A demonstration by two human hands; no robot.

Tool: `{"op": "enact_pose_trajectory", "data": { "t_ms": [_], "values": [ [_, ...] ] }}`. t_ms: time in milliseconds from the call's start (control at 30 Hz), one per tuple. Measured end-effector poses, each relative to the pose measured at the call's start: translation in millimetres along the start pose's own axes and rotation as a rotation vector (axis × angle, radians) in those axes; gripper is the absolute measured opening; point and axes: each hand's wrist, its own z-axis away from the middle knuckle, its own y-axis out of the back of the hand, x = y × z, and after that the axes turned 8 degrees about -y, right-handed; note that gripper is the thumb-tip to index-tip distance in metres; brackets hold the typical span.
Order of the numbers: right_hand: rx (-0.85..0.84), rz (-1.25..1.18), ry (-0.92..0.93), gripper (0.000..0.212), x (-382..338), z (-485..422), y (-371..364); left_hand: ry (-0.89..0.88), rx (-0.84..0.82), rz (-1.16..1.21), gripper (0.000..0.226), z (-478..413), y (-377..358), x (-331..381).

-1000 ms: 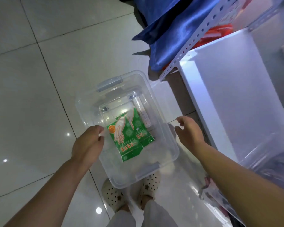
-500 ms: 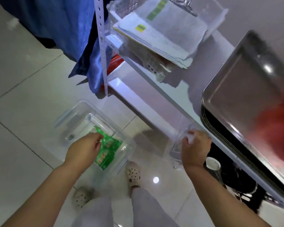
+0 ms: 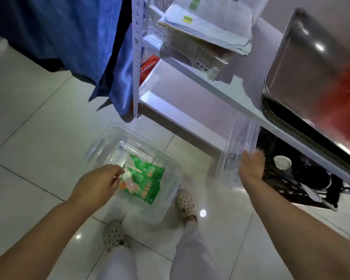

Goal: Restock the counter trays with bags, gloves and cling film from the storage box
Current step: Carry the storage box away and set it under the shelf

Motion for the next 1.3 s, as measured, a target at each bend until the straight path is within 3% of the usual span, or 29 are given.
{"op": "enact_pose_trajectory", "data": {
  "t_ms": [133,333,500,633,733,933,1067,1167,1300],
  "values": [
    [0.018,-0.055,0.117,0.037,5,81,-23,-0.028,-0.043,-0.082,0.023,27,23,-36],
    [-0.061,0.077,0.395,0.030,9,167,-62,-0.103,-0.023,-0.119,0.026,41,28,-56],
    [-0.091,0.249,0.771,0.039,11,198,-106,-0.199,0.031,-0.173,0.039,23,-3,-58],
    [-0.069,0.378,1.040,0.045,26,200,-158,-0.299,0.131,-0.312,0.069,0,-43,-68],
    [-0.082,0.392,1.142,0.045,46,202,-196,-0.389,0.061,-0.398,0.071,-10,-79,-86],
    [-0.241,0.315,1.106,0.038,85,195,-263,-0.380,-0.121,-0.409,0.038,-19,-144,-127],
    [-0.359,0.259,1.034,0.027,115,186,-293,-0.436,-0.148,-0.468,0.043,-20,-180,-144],
    [-0.329,0.194,0.792,0.021,137,170,-307,-0.438,-0.162,-0.526,0.044,-19,-207,-160],
    [-0.250,-0.060,0.230,0.023,160,148,-324,-0.390,-0.202,-0.539,0.041,-15,-237,-176]
  ]
}}
